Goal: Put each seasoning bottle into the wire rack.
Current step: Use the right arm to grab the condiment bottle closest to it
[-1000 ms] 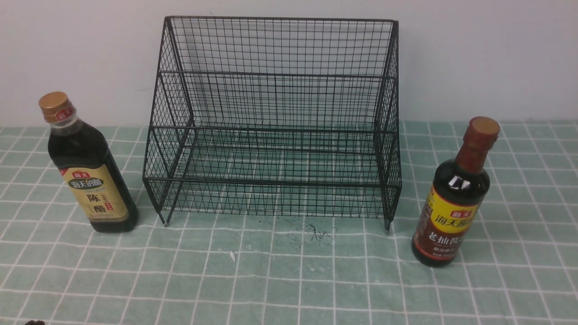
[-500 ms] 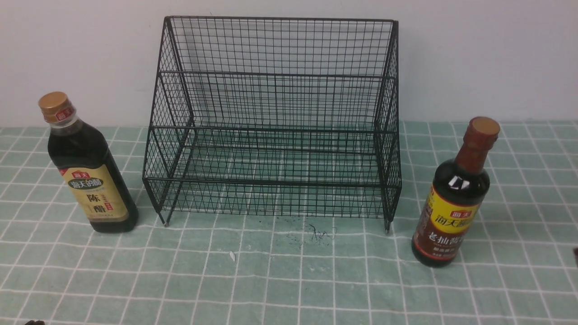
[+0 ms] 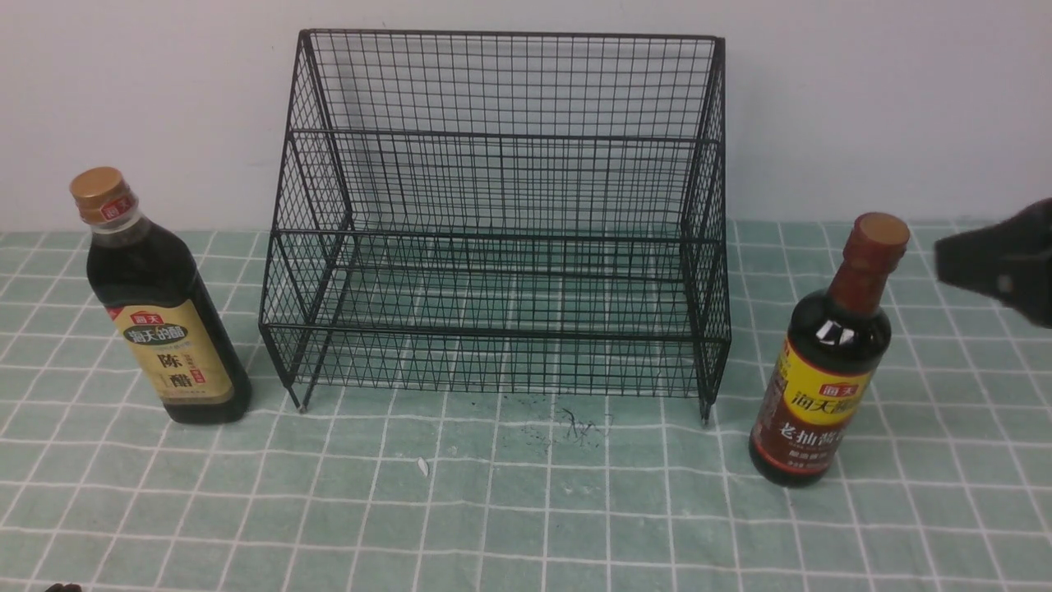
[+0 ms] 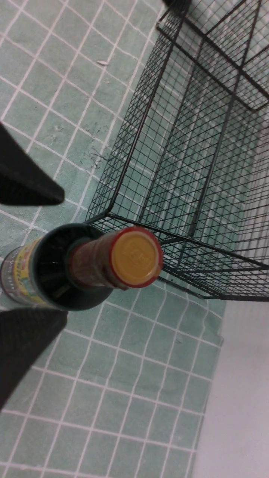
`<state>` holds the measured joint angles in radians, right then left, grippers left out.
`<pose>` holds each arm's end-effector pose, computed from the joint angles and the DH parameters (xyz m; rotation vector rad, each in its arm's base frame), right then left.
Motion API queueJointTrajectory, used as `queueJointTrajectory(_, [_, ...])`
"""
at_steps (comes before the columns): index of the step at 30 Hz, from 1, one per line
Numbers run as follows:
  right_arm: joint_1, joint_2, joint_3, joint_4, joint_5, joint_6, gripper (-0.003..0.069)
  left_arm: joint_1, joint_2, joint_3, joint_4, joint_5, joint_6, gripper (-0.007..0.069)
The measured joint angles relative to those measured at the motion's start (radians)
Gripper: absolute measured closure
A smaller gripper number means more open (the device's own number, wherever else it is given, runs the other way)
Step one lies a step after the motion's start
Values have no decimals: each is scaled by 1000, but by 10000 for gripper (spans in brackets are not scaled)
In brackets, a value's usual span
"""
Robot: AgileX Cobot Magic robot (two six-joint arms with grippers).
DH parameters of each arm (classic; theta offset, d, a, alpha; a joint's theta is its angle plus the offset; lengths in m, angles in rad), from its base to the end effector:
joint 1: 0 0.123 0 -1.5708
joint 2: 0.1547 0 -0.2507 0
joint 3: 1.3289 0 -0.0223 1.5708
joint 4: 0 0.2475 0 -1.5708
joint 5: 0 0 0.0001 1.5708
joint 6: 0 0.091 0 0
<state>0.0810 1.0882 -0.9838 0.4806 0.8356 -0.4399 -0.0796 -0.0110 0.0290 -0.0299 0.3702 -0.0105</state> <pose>0.2238 0.0495 0.3174 -0.3831 2.3064 0.4015 0.0838 -0.0077 0.1712 0.0461 1.8721 -0.0915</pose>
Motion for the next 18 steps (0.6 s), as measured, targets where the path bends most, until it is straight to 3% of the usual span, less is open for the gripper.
queueJointTrajectory(4, [0,82,0,45,-44,-35,66,0,0,0,0,0,0,631])
queueJointTrajectory(6, [0,98,0,53,-62,-48,21,0,0,0,0,0,0,631])
queueJointTrajectory(12, [0,144,0,120,-138,-133,-4,0,0,0,0,0,0,631])
queueJointTrajectory(18, [0,236,0,216,-151,-252,22,0,0,0,0,0,0,631])
